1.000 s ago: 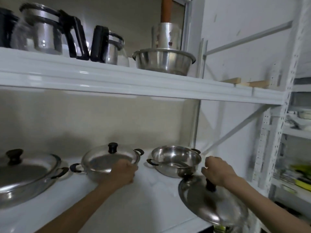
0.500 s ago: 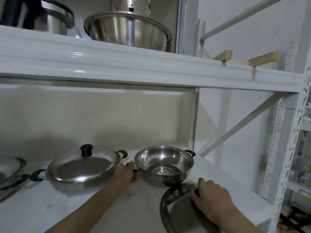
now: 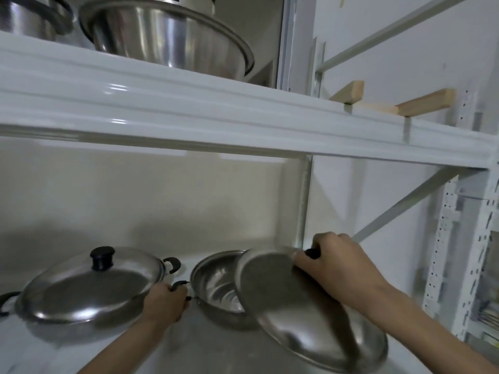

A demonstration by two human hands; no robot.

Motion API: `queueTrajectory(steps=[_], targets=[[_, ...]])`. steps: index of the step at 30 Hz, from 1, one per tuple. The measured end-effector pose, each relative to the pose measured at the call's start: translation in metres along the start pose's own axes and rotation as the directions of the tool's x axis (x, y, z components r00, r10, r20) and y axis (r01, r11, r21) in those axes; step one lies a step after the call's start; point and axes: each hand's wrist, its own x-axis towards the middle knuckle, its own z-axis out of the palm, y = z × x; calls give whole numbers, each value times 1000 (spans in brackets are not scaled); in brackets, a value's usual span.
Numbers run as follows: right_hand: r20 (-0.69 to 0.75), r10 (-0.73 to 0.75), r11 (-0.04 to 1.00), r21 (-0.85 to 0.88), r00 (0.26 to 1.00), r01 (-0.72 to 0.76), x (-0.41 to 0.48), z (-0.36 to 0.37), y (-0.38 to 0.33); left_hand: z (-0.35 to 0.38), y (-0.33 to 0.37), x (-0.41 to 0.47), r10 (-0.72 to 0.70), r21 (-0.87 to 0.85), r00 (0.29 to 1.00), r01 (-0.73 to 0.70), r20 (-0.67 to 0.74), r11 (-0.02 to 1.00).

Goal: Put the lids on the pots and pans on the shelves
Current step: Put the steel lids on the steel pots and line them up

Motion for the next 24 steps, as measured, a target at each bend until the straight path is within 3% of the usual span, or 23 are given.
queueTrajectory(steps=[4, 12, 24], targets=[[44, -95, 995, -27, 995, 96, 69, 49, -26, 2, 6, -7, -15, 43, 999, 17, -44, 999], [142, -198, 980, -5, 970, 201, 118, 131, -55, 4, 13, -17, -72, -66, 993, 66, -93, 996], [183, -226, 968, -65, 957, 241, 115, 147, -54, 5, 5, -15, -29, -57, 994, 23, -109, 998]])
